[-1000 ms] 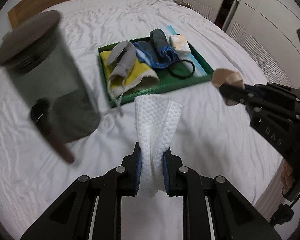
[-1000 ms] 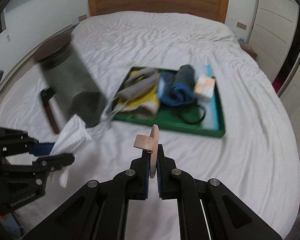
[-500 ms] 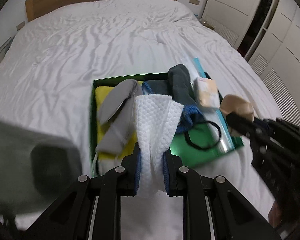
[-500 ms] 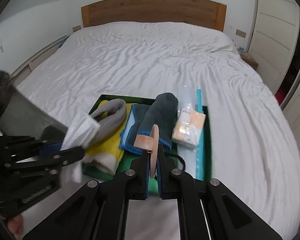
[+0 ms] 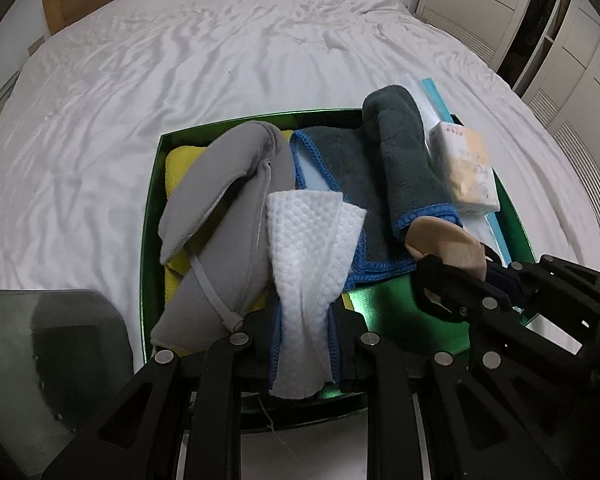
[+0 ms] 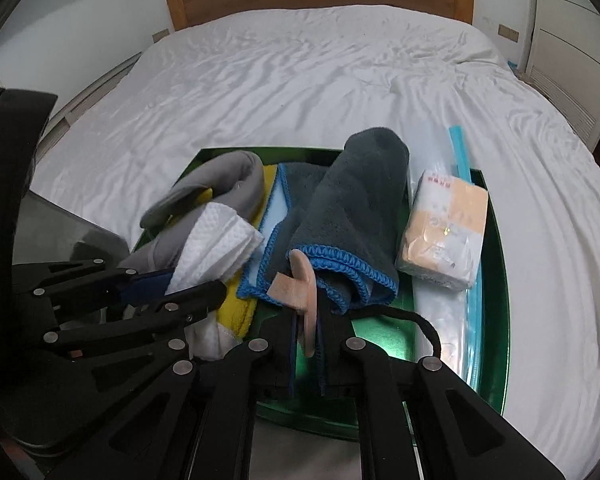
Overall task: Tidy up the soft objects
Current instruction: 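Lower the white cloth into the tray while the right tool lowers the sponge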
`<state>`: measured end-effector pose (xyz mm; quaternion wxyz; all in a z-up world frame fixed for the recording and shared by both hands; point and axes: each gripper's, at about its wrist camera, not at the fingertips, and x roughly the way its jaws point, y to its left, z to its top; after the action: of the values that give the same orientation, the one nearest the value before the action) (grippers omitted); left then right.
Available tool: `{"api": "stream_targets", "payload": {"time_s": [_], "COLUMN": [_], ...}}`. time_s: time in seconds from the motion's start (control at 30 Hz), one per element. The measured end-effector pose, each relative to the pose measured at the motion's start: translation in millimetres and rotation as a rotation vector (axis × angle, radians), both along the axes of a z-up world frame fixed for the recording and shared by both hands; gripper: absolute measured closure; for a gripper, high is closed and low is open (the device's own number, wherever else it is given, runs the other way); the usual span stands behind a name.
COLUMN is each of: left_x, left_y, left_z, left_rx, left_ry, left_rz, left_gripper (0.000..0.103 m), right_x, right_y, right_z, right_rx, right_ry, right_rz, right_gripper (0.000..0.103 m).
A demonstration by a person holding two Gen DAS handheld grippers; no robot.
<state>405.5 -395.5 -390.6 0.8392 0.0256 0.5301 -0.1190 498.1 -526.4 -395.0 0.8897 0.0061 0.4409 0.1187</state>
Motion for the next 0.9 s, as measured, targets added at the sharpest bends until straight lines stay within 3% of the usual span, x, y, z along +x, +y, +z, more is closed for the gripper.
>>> {"api": "stream_targets", "payload": {"time_s": [0.33,0.57,0.67,0.83,0.9], "left_x": [-2.7,-1.6,-1.8,1.0,1.2], "left_y": [-0.1,-1.6,-2.3,-1.2,-2.2], "left_z": [-9.2,-10.3,-10.3,-11.6,-11.8], "left_rx": [0.020,0.030,0.035,0.033,0.039], "left_ry": [0.009,0.002,0.000,0.002,-0.001], "left_rz": [-0.001,-0.009,-0.011,0.003,0.001], "left_gripper": [0.085,0.082,0.080,0.073,0.072], "right_x": [6.3,6.4,7.7,4.2,3.0], "right_y": [-1.7,-4.4,-6.1,-11.4,-12.7], "right_z": [-6.5,-9.9,-12.1,-8.3,-6.1], "right_rx": [-0.014,0.076,0.063,0.032,0.028], "right_ry": [0.032,0.073,0.077,0.049,0.040], "right_rz": [0.008,0.050,0.043,0.022,0.019], "right_gripper": [0.092,0.092,0.087,0.069,0.068]}}
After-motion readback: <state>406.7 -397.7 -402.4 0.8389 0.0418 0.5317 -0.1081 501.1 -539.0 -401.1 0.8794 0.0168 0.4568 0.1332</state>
